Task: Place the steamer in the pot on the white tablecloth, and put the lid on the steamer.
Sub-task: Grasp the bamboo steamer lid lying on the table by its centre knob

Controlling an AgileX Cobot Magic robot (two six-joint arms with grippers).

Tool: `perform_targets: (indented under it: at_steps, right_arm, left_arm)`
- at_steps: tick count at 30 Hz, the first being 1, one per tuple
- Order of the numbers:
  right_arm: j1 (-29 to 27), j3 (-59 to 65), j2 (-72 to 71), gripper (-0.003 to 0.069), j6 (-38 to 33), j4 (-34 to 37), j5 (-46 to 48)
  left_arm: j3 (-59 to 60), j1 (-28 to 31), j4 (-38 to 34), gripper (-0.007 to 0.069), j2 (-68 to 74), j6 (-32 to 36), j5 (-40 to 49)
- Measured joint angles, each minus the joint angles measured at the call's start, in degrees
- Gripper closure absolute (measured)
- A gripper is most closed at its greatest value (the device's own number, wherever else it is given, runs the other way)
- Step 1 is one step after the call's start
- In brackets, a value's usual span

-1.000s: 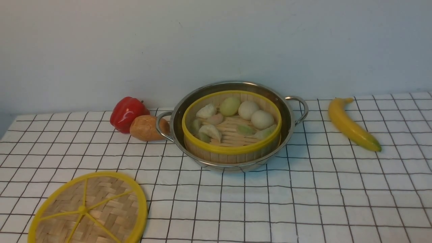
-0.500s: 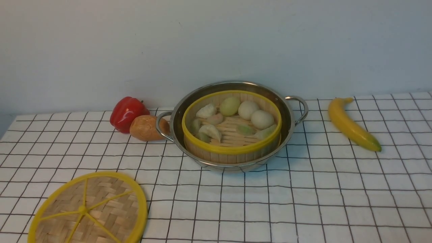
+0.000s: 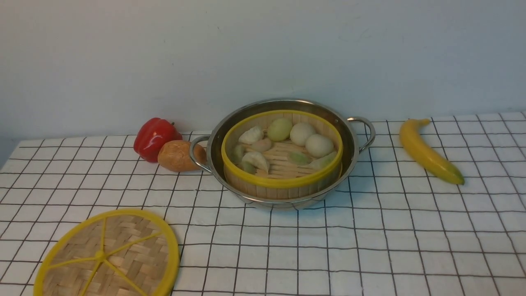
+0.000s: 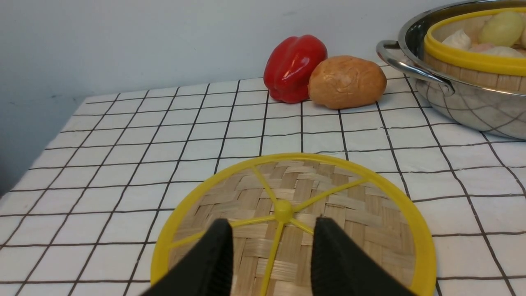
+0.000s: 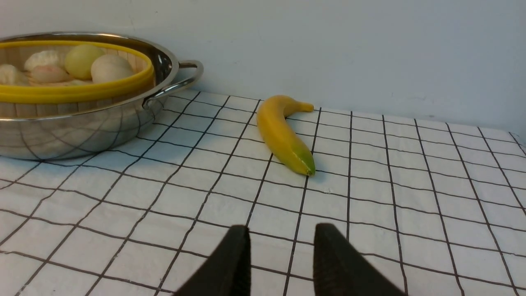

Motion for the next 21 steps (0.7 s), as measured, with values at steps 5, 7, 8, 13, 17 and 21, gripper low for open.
perform_targets:
  at_steps: [5, 7, 8, 13, 17, 21]
  right_arm:
    - [0.0, 0.0, 0.0, 0.0416, 0.0, 0.0, 0.0]
    - [0.0, 0.0, 0.0, 0.0416, 0.0, 0.0, -0.02]
    - [0.0, 0.0, 0.0, 0.0416, 0.0, 0.0, -0.07]
    - [0.0, 0.0, 0.0, 0.0416, 0.0, 0.0, -0.19]
    - [0.0, 0.0, 0.0, 0.0416, 0.0, 0.0, -0.25]
    - [0.0, 0.0, 0.0, 0.0416, 0.0, 0.0, -0.36]
  left_arm:
    - [0.05, 0.0, -2.95, 0.0365, 0.0, 0.0, -6.41]
    - [0.05, 0.0, -4.51, 0.0365, 0.0, -0.1, -10.07]
    - [0.05, 0.0, -5.51, 0.0365, 0.0, -0.4, -12.38]
    - [0.05, 0.0, -12.95, 0.0365, 0.0, -7.04, -19.43]
    - [-0.02, 0.0, -16.15, 0.0365, 0.0, -12.25, -18.59]
    - [-4.23, 0.0, -16.44, 0.0365, 1.21, -14.51, -10.83]
